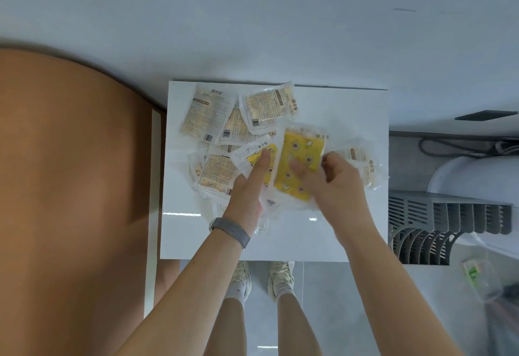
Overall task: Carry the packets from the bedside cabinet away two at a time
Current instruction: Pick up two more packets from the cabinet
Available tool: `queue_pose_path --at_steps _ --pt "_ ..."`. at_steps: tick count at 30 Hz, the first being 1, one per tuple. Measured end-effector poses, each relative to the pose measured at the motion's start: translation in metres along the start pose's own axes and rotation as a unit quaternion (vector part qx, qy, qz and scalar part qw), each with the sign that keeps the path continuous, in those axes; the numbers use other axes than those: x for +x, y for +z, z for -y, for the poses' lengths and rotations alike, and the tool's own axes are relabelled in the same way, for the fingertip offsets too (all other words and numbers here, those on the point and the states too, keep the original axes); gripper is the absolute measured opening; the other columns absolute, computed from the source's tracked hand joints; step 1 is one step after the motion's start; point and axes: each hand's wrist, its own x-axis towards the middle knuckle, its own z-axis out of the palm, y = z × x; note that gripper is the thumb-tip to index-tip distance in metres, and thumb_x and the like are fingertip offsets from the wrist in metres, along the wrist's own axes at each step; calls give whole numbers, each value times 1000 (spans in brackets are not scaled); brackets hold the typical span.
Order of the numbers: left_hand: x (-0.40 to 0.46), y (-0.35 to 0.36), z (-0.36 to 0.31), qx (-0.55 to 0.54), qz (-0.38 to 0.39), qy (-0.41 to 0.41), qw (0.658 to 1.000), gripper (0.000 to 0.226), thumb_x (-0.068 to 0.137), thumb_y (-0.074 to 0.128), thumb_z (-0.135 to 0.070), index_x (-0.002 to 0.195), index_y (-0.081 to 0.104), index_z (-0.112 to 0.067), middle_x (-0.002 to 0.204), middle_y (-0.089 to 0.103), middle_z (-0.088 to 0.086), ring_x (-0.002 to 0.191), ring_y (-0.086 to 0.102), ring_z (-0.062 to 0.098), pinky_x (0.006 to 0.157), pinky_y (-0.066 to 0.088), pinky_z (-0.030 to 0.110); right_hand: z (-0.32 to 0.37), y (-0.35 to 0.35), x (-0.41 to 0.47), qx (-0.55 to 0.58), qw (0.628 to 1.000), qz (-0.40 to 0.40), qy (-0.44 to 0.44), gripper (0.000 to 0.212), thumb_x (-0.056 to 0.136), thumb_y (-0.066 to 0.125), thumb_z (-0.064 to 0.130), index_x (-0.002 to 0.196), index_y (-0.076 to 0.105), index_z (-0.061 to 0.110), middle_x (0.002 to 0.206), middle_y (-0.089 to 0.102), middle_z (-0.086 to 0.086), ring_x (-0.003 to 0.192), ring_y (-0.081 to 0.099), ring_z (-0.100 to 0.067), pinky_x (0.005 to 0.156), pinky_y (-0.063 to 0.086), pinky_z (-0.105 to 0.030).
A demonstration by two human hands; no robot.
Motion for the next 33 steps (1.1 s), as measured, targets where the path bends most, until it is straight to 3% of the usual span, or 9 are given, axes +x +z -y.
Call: queue_pose_path --at_steps 1,6,9,12,16,18,26,31,33 --pt "-1 1 0 2 16 -4 1000 100 51 76 -77 128 59 -14 124 66 11 114 63 28 100 48 49 -1 2 -5 -4 999 31 15 25 79 79 30 96 65 17 80 72 3 75 68 -12 74 57 -34" --pt "-7 3 0 122 33 89 988 12 84 72 -22 94 73 -14 90 76 1 84 73 16 72 56 27 -9 -8 -14 -171 984 27 -30 42 77 77 35 113 55 37 85 68 16 71 62 2 59 47 -9" --pt "-8 -4 -1 120 28 99 987 8 85 71 -16 92 72 -19 88 76 -4 86 73 13 73 58 26 -13 -30 -8 -184 979 -44 -70 29 78 79 32 103 65 32 88 68 20 75 62 2 70 50 -13" --pt "-9 -12 -3 111 16 107 988 11 85 70 -15 94 71 -21 91 76 -7 89 72 12 76 58 26 -21 -47 15 -320 932 -113 -130 39 78 80 30 113 65 25 106 65 10 102 56 -13 87 45 -28" --pt "-12 -20 -4 115 3 123 986 16 78 73 -23 93 70 -22 87 76 -10 87 72 9 79 57 29 -37 -45 49 -566 820 -35 -71 89 66 77 61 140 43 27 135 44 3 124 35 -24 101 29 -38" --pt "-14 -24 -3 120 2 125 985 20 75 74 -25 95 70 -22 89 76 -9 88 72 10 81 57 30 -46 -41 58 -612 786 -17 -84 88 62 75 68 136 46 30 133 41 4 122 34 -23 97 26 -38" --pt "-20 -38 1 102 -16 119 987 22 74 73 -22 96 70 -21 89 76 -8 87 73 11 78 57 30 -66 -29 51 -578 789 -72 -193 66 58 90 34 115 58 30 112 60 7 112 48 -25 92 16 -42" --pt "-23 -45 -4 99 -24 125 987 16 82 71 -15 97 69 -21 89 76 -8 86 73 10 73 58 24 -69 -32 51 -561 792 -88 -222 57 52 92 31 101 63 29 121 59 6 118 45 -25 96 14 -43" --pt "-24 -48 -8 95 -29 127 987 16 82 71 -15 97 69 -20 88 76 -8 86 73 10 71 58 23 -67 -32 52 -575 776 -85 -243 42 55 91 28 86 62 26 100 64 8 113 48 -25 96 14 -43"
